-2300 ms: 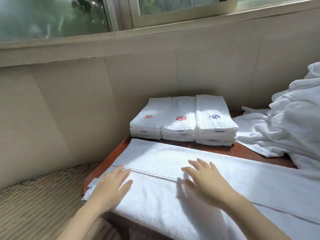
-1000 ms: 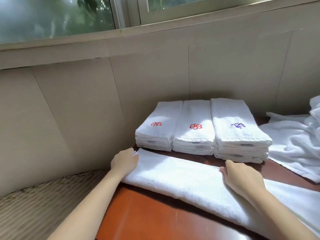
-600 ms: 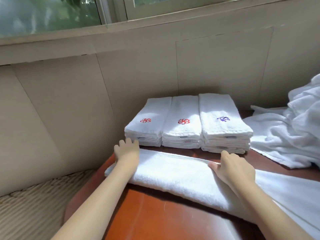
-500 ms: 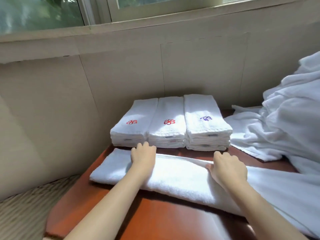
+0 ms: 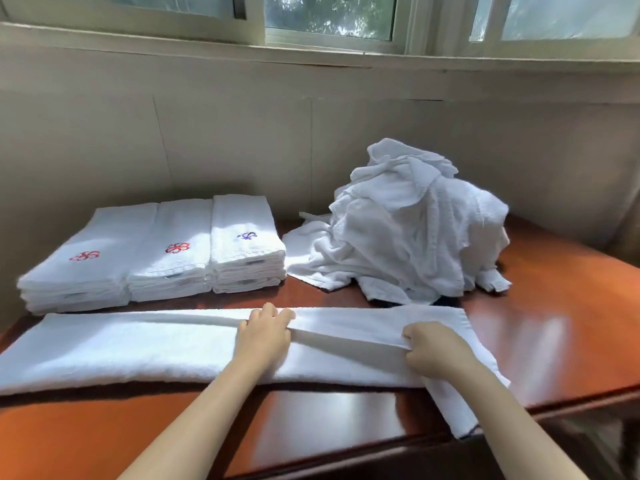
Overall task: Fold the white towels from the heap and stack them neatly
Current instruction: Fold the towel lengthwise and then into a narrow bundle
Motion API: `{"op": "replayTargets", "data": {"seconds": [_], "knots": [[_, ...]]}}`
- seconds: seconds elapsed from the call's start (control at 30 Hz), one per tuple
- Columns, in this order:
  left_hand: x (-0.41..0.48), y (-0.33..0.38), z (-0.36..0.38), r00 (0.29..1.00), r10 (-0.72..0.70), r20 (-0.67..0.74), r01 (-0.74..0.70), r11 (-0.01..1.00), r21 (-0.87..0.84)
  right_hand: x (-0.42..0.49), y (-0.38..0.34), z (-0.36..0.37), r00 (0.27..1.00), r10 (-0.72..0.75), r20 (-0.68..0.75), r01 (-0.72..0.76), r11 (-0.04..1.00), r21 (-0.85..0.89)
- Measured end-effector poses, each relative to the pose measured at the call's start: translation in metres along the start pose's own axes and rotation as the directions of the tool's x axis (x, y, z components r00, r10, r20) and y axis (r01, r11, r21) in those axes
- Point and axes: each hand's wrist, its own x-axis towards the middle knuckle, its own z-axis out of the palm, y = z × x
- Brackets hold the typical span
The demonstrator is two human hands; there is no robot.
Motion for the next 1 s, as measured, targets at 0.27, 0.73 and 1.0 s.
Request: {"op": "replayTargets", "data": {"seconds": [0.27,0.73,1.0], "knots": [[-0.023,-0.008,-0.014,0.989,0.139,0.056,-0.134,0.987,-0.089,-0.018,0.032,-0.028,0.992,0.077,0.104,-0.081,0.996,0.032],[0.006,0.011,-0.021,0.992,0.066,-0.107,-0.055,0.993,0.103,0.025,0.067,-0.009,0.883,0.450,-0.133,-0.453,0.892,0.014],[0.015,0.010,-0.009,0.990,0.100,-0.104,-0.080,0.981,0.177,0.036,0.074,0.009,0.851,0.463,-0.247,-0.470,0.882,0.035]]}}
